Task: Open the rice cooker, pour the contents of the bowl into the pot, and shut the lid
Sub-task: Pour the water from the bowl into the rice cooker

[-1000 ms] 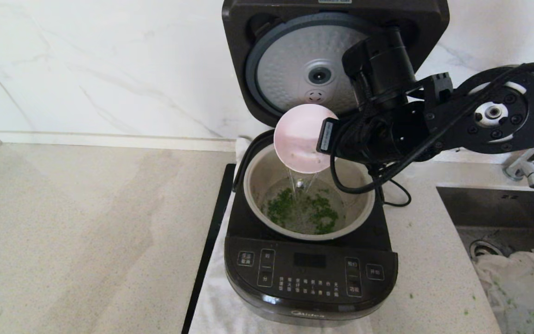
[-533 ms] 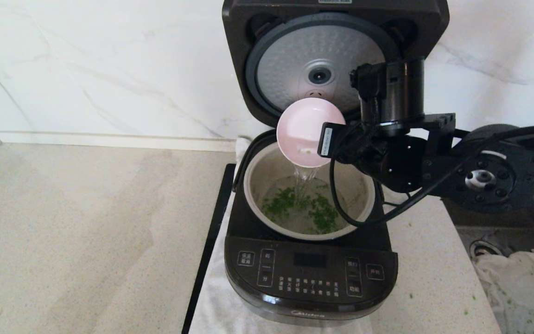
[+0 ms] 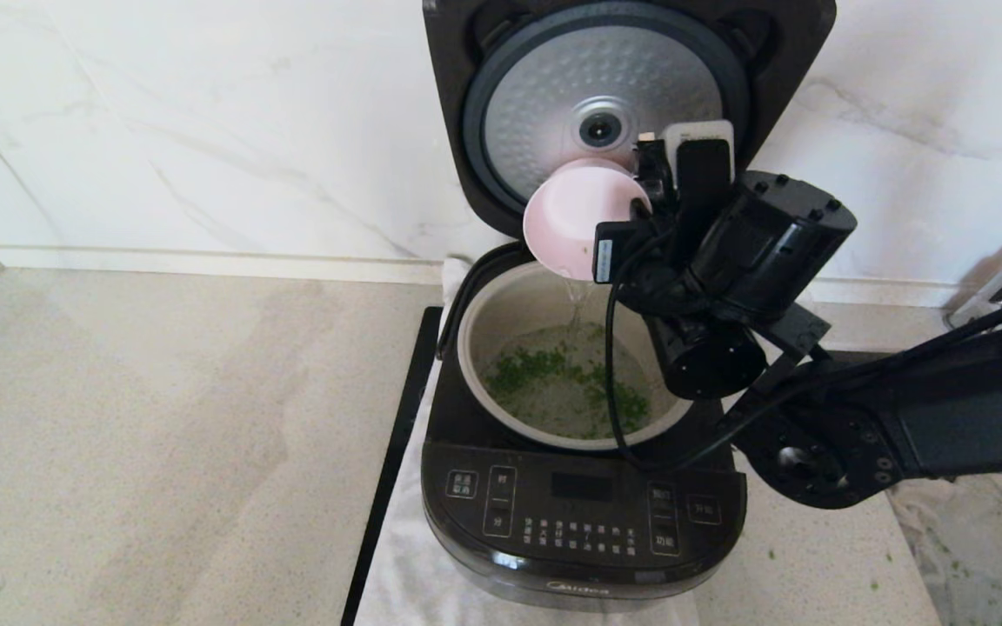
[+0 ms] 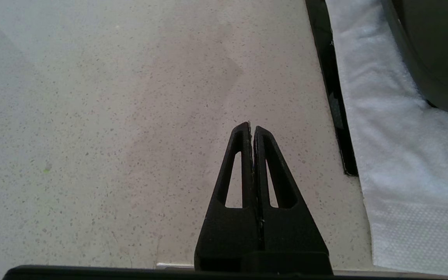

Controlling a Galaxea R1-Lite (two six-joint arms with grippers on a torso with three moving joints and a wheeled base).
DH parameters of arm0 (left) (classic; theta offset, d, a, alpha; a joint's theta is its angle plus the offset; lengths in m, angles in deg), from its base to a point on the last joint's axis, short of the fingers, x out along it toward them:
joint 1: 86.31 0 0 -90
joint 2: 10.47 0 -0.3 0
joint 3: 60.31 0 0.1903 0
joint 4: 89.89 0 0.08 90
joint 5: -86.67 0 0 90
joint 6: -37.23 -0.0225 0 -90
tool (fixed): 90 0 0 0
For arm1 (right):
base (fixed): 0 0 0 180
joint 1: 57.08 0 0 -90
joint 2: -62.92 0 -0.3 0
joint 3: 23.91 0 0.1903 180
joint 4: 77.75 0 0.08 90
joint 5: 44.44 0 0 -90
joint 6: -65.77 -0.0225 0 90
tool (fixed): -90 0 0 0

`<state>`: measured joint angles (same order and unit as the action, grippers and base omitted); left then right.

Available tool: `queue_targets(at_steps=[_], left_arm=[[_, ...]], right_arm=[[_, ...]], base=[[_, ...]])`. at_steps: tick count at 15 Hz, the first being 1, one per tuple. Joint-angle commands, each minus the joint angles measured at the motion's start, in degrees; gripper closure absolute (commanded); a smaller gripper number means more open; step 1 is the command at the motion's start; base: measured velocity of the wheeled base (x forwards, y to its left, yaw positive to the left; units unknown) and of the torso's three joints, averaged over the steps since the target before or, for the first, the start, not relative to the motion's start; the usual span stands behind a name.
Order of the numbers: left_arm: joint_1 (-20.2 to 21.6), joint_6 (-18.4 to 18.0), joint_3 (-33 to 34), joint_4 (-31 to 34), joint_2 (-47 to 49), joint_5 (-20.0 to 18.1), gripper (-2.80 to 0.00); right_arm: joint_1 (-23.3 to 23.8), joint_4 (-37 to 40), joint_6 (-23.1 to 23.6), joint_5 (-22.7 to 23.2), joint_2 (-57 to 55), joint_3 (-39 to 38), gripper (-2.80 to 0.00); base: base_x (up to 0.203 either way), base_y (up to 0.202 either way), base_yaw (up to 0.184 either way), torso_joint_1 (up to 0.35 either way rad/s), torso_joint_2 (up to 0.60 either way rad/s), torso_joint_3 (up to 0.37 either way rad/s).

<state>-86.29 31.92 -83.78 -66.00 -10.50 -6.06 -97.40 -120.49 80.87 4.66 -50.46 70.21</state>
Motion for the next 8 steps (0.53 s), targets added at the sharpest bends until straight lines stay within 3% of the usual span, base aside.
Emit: queue_targets(at_steps=[1, 3, 8], left_arm=[[0.06, -0.02, 0.01, 0.0, -0.06, 0.01, 0.0], [0.06, -0.05, 0.01, 0.0, -0.06, -0.03, 0.0], [-0.02, -0.05, 0.01, 0.0, -0.06, 0.01, 0.0]], right_arm=[[-0.33, -15.85, 9.22, -0.1, -4.43, -1.66, 0.0], [-1.53, -21.44, 15.28, 0.06, -5.96, -2.59, 0.0], [-3.94, -21.56, 16.19, -0.16, -4.5, -4.22, 0.0]], base=[[0.0, 0.0, 0.0, 0.0, 0.0, 0.0], [0.0, 0.0, 0.0, 0.0, 0.0, 0.0], [0.0, 0.0, 0.0, 0.0, 0.0, 0.0]])
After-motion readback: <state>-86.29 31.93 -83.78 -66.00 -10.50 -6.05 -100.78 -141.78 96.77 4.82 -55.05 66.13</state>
